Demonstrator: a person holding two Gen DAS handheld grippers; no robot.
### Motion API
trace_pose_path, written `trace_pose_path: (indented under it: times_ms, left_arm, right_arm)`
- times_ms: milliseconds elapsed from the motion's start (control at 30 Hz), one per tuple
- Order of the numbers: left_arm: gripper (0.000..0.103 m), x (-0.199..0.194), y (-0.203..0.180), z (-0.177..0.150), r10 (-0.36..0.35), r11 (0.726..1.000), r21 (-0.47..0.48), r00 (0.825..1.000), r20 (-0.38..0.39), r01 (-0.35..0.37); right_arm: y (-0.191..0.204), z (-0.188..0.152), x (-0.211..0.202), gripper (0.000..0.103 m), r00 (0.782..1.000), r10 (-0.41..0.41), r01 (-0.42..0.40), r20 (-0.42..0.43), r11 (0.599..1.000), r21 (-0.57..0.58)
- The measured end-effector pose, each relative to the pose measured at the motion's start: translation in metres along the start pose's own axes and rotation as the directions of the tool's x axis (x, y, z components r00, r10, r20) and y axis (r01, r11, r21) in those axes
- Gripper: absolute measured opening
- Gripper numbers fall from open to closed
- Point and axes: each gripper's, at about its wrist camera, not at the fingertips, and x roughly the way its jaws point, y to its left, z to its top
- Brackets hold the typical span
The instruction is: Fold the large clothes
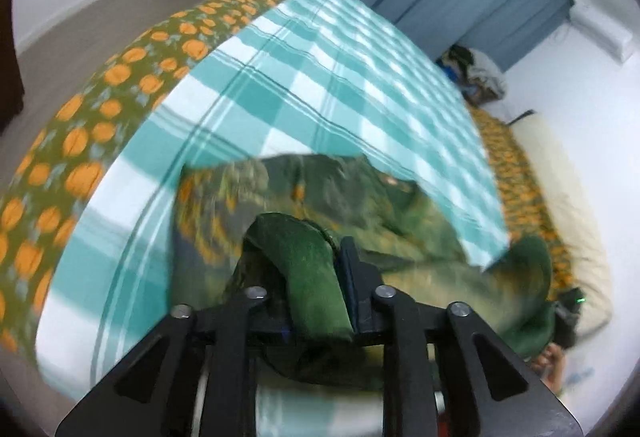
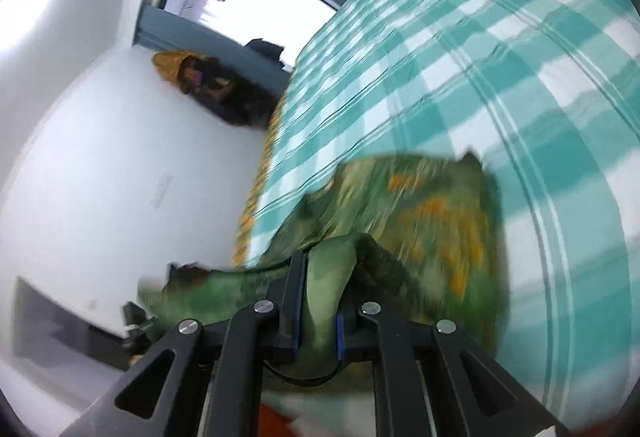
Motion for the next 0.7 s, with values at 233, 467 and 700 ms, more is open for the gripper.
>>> trace_pose_path:
  times_ms: [233, 467, 700]
  left_arm:
    - [0.084, 0.036, -0.002, 0.009, 0.006, 0.999, 0.047, 1.0, -0.004, -0.006]
    - [0.096, 0.018, 0.022, 0.005, 0.054, 0.994, 0.095, 0.998, 0.013, -0.055]
    - [0.088, 0.091, 0.008, -0.008, 0.219, 0.967, 0.15, 0.972, -0.083, -0.205]
  right_arm:
    - [-0.043, 0.004, 0.053, 0.071, 0.997, -0.077, 0.08, -0.023, 0.987, 0.142]
    - [-0.035, 0.02, 0.025, 0.083, 0.995, -0.098, 0.096, 0.024, 0.994, 0.059]
    - [-0.004, 0.005, 0.074, 0.083, 0.916, -0.401, 0.374, -0.026, 0.873, -0.313]
